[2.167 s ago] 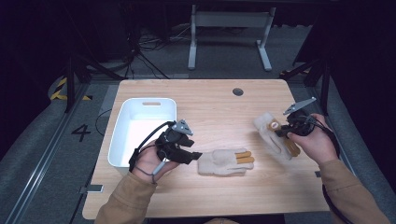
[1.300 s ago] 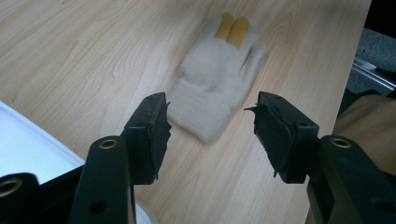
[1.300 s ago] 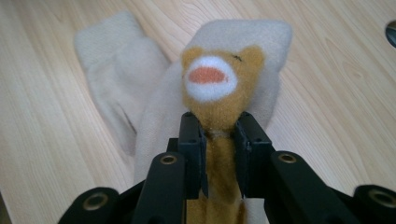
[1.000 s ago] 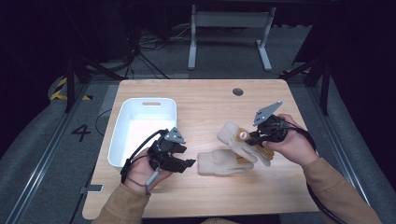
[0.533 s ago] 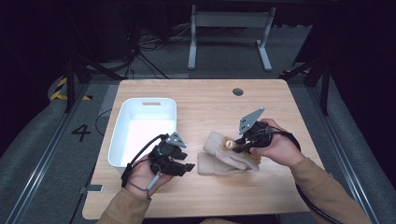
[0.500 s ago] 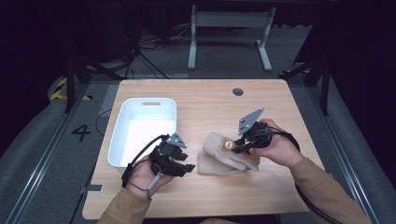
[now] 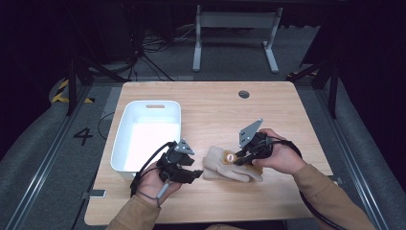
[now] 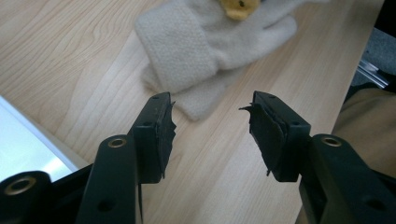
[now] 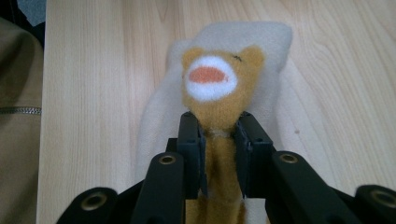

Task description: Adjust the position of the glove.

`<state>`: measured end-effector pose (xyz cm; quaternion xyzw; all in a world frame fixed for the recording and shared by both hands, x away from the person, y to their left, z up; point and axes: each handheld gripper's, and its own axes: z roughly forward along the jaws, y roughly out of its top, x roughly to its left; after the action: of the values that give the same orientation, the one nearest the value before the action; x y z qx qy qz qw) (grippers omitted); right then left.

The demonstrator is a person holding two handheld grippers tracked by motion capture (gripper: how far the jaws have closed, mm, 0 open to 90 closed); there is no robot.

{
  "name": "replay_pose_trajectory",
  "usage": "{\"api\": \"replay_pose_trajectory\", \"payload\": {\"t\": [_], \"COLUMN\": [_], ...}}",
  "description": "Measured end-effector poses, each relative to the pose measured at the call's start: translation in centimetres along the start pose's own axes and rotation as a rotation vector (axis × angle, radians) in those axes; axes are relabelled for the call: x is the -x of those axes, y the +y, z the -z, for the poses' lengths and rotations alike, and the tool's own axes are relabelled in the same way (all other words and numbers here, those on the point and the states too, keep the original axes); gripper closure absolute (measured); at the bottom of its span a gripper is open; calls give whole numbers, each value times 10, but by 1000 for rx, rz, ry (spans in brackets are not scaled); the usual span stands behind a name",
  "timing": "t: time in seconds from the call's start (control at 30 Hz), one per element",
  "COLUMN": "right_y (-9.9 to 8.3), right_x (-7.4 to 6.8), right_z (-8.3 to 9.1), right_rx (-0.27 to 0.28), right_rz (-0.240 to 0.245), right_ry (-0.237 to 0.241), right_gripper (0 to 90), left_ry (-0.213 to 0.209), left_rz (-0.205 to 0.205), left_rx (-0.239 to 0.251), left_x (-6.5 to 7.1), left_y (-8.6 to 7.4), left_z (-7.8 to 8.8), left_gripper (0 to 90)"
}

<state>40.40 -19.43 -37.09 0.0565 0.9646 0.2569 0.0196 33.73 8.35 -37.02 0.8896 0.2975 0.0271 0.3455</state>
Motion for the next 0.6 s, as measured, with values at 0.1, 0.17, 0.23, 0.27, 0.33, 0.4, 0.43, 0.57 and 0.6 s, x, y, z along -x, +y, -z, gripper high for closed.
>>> {"api": "replay_pose_trajectory", "payload": {"t": [0.1, 0.17, 0.23, 0.27, 0.33, 0.4, 0.43, 0.57, 0.6], "right_y": [-4, -8, -10, -12, -15, -18, -19, -27, -29], "right_x": [2, 3, 3, 3, 3, 3, 3, -1, -2], "right_z": [-6, -11, -13, -15, -19, -23, -24, -25, -24], "right_rx": [-5, -6, -4, -6, -12, -18, -20, 11, 24], "right_rz": [-1, 9, 10, 5, 4, -4, -7, -57, -67], "right_ry": [14, 26, 33, 28, 29, 22, 20, 5, -2], "right_gripper": [737, 730, 728, 724, 713, 683, 666, 551, 545], "left_ry": [2, -3, -12, -10, 5, 32, 35, 49, 48], "left_rz": [16, 32, 57, 59, 62, 68, 69, 56, 53], "left_rx": [15, 31, 43, 38, 23, 10, 5, -23, -26], "left_x": [0, 0, 1, 2, 2, 3, 3, 5, 5], "left_y": [-3, -5, -7, -7, -7, -7, -7, -5, -5], "left_z": [-3, -5, -8, -10, -14, -18, -22, -32, -34], "left_gripper": [498, 497, 497, 498, 505, 508, 508, 505, 502]}}
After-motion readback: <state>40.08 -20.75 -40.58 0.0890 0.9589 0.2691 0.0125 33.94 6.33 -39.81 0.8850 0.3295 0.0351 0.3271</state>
